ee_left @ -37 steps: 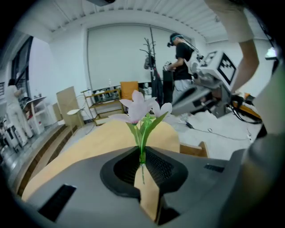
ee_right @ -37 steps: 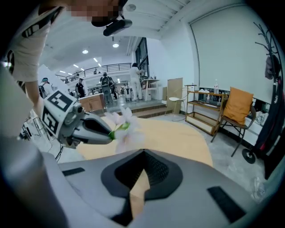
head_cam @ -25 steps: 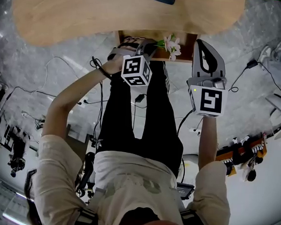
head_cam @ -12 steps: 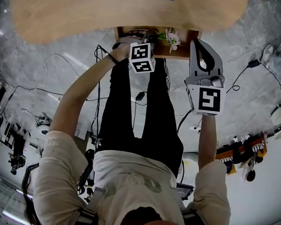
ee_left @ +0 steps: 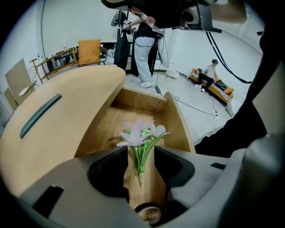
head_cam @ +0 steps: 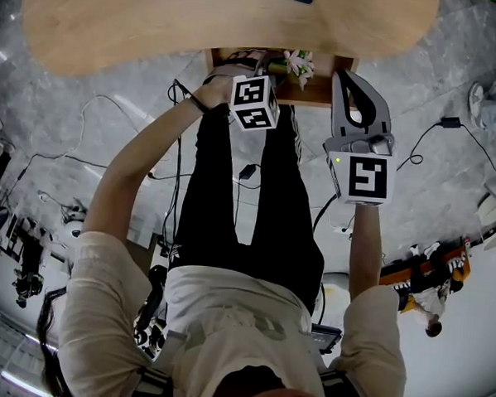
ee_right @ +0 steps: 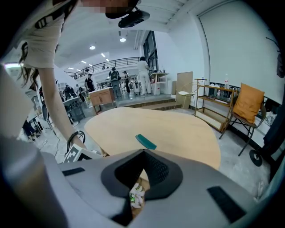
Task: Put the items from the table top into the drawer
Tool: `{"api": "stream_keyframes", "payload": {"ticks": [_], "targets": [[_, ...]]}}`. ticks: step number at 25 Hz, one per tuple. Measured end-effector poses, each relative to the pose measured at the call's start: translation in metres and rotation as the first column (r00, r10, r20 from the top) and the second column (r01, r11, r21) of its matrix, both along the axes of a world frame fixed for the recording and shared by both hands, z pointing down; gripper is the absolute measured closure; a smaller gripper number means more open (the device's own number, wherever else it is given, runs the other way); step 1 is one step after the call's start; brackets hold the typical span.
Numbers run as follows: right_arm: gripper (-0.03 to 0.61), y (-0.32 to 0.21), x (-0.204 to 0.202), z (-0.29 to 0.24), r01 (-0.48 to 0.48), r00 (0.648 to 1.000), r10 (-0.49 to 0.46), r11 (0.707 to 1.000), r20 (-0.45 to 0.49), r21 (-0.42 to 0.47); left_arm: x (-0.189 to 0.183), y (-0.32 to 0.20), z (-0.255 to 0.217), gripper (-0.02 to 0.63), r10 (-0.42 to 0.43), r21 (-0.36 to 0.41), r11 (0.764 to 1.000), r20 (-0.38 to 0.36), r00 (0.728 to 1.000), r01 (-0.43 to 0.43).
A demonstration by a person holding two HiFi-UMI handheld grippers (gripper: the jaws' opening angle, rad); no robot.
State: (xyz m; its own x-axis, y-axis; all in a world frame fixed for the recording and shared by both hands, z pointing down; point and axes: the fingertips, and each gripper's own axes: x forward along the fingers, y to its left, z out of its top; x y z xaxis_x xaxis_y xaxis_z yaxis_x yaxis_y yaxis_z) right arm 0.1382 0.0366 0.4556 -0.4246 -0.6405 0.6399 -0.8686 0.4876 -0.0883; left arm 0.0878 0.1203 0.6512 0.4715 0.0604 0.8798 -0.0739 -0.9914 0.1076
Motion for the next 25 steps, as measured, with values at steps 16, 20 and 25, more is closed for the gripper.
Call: {"api": "stream_keyframes", "payload": {"ticks": [16, 20, 25], "targets": [[0.577, -0.012, -0.009, -0.025, 0.003, 1.000, -0.005, 0.999, 0.026, 0.044, -0.018, -0.147, -0.229, 0.607, -0.798, -0.592, 0.601, -0.487, 0.356, 0.537], [0.577, -0.014, -0.019, -0.031, 0.008, 0.999, -0.011, 0.999, 0.045, 0.054, -0.039, -0.176, -0.279, 0.607, -0.744, -0.485, 0.622, -0.610, 0.272, 0.614], [0.577, -0.016, -0.029, -0.032, 0.025, 0.998, -0.029, 0.998, 0.057, 0.064, -0.040, -0.183, -0.291, 0.607, -0.683, -0.373, 0.651, -0.668, 0.296, 0.661]]}}
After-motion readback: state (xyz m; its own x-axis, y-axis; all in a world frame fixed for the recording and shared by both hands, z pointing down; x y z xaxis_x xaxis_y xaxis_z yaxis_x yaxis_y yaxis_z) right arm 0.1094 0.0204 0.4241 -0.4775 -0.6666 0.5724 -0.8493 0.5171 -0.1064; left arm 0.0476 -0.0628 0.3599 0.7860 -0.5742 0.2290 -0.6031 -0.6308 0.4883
